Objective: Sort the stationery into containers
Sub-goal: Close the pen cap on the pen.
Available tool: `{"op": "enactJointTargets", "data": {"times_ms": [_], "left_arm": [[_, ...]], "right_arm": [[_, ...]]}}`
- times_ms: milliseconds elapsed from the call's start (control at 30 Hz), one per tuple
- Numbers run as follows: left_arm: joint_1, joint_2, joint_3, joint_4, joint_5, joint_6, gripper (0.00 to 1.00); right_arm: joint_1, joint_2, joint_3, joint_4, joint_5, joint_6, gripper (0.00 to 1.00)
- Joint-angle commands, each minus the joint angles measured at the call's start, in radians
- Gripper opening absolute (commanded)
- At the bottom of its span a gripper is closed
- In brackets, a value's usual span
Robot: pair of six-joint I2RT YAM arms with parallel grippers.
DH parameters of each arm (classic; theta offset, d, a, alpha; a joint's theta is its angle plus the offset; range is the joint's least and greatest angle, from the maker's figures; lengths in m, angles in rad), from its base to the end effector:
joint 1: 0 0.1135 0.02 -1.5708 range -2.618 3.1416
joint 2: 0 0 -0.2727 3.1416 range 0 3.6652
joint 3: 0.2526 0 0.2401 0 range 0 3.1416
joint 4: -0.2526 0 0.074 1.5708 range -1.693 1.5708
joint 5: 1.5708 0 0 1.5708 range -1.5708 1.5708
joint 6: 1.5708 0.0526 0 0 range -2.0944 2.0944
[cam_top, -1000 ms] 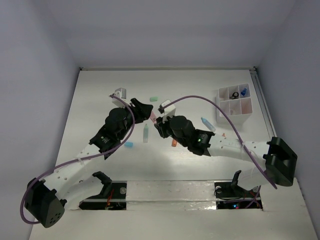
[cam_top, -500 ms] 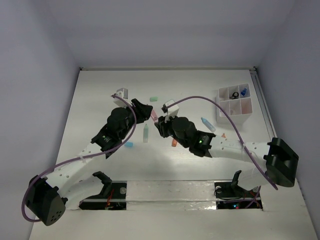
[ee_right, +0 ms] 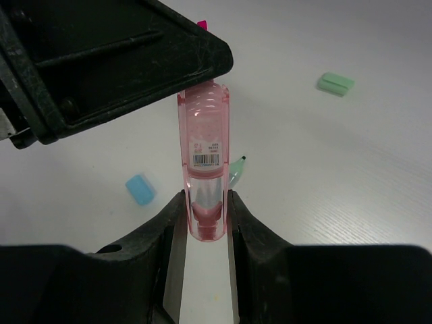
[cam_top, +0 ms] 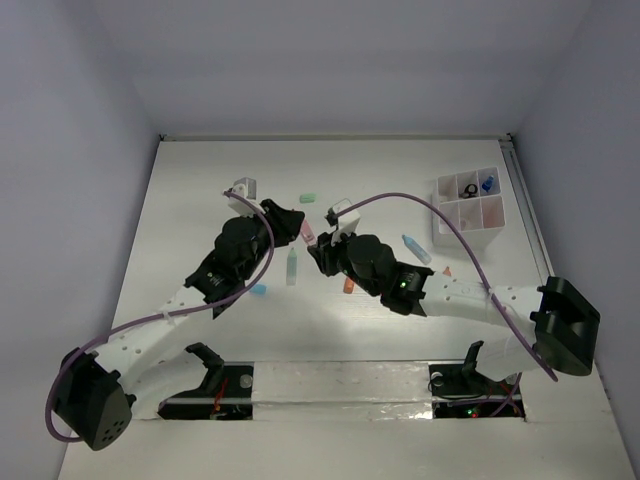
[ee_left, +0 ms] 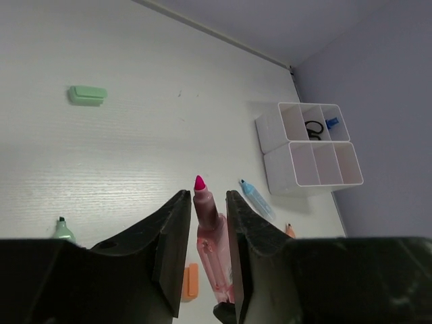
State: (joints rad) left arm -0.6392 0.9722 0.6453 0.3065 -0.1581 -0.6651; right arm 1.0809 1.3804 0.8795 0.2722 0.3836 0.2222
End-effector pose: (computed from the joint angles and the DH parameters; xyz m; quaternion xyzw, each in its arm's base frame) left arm 0.1909 -0.1316 0.3184 -0.0645 0.7113 -0.3786 0.5887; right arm 0.1683 0.2737 0.2944 -0.2123 0.7484 0.2515 0.5759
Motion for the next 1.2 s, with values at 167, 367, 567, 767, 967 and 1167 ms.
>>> {"op": "enactJointTargets", "data": {"times_ms": [167, 367, 567, 767, 967, 1167], "left_arm": [[0.001, -0.006, -0.019, 0.125, 0.023, 0.01, 0.0], [0.001, -0.03, 0.014, 0.071, -0.052, 0.09, 0.0], [0.001, -0.052, 0.022, 0.02, -0.162, 0.174, 0.0], [0.001, -0.061, 0.005, 0.086, -0.079, 0.232, 0.0], [0.001, -0.05, 0.019, 0.076, 0.008, 0.239, 0.17], [0.001, -0.156, -0.005, 0.037, -0.023, 0.223, 0.39]], "right_arm": [[-0.001, -0.021, -0.013, 0.065, -0.034, 0.039, 0.0], [-0.001, -0.04, -0.017, -0.003, -0.081, 0.058, 0.0], [-0.001, -0.076, -0.007, -0.164, -0.241, 0.088, 0.0], [-0.001, -0.119, 0.036, -0.319, -0.311, 0.112, 0.0], [-0.042, -0.07, 0.277, -0.657, -0.39, 0.068, 0.0], [-0.134, -0.053, 0.371, -0.763, -0.46, 0.035, 0.0]]}}
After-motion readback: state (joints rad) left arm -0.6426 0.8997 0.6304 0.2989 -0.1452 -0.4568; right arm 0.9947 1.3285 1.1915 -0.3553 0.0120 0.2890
